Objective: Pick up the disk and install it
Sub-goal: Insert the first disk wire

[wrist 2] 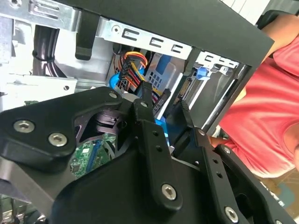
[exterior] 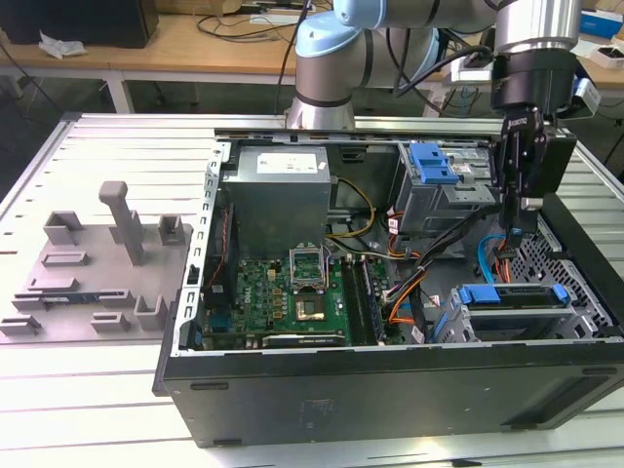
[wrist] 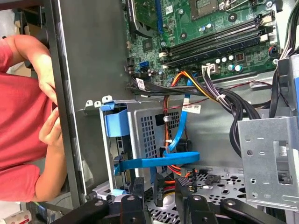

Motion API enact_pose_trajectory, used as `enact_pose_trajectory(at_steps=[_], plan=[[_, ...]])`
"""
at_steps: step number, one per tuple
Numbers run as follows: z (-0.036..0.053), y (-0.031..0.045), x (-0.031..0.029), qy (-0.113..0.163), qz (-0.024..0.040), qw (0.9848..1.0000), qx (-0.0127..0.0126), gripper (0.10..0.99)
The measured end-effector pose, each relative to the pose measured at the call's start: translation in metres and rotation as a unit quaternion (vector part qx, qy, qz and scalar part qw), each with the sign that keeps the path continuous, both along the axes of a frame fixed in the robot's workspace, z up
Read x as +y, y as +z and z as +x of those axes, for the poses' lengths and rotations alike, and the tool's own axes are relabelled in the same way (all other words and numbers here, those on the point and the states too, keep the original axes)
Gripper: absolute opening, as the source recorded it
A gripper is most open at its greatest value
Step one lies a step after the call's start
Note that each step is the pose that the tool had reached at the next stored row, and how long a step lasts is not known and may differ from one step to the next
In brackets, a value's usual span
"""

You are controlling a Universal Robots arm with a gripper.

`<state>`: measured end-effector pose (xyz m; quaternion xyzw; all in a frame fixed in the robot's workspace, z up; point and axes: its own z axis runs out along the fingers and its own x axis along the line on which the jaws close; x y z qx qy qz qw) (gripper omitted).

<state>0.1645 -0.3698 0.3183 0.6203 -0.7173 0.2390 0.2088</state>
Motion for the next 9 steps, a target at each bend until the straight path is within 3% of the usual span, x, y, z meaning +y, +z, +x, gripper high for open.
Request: enact_pose_trajectory(at_steps=[9], plan=[[-0.0007, -0.0004, 0.0009, -0.002, -0.0006, 1.0, -0.0002, 0.38]])
